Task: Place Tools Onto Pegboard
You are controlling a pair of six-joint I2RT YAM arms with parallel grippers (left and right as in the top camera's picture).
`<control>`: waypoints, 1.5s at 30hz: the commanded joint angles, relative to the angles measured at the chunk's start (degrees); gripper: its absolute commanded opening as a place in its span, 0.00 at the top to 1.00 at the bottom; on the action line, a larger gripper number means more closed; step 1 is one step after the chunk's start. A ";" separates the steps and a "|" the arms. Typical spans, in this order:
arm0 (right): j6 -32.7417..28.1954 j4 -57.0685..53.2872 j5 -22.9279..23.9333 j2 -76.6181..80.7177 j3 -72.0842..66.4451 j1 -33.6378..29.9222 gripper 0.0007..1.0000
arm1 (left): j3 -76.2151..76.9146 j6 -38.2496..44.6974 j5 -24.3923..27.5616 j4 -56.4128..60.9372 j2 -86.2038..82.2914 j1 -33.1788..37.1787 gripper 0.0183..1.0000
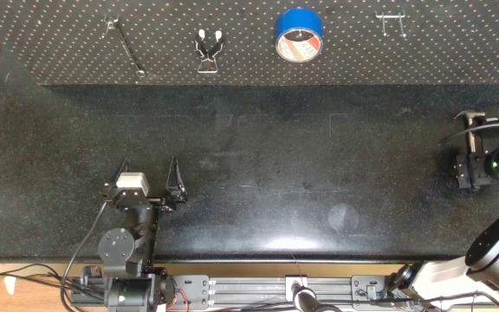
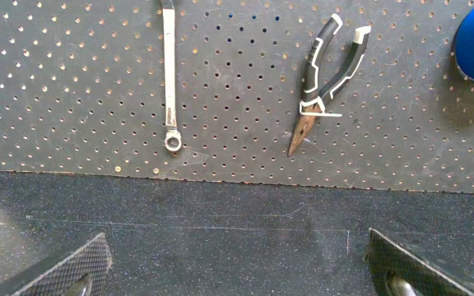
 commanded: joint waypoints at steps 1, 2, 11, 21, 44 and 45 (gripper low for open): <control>-1.05 0.50 -0.31 0.70 0.98 1.53 0.05 | -0.09 0.33 -0.37 -0.44 -0.44 0.24 0.00; -1.05 0.50 -0.31 0.90 0.98 1.55 0.05 | -0.09 0.33 -0.37 -0.44 -0.44 0.24 0.00; -1.05 1.16 -0.35 2.60 0.98 1.55 0.05 | -0.09 0.33 -0.37 -0.44 -0.44 0.24 0.00; -1.03 1.29 -0.33 2.69 0.98 1.53 0.73 | -0.09 0.33 -0.37 -0.44 -0.44 0.24 0.01; -1.03 1.03 -0.35 2.69 0.98 1.53 0.86 | -0.09 0.33 -0.39 -0.44 -0.44 0.24 0.00; -1.03 1.03 -0.35 2.69 0.98 1.53 0.88 | -0.09 0.33 -0.39 -0.44 -0.44 0.24 0.00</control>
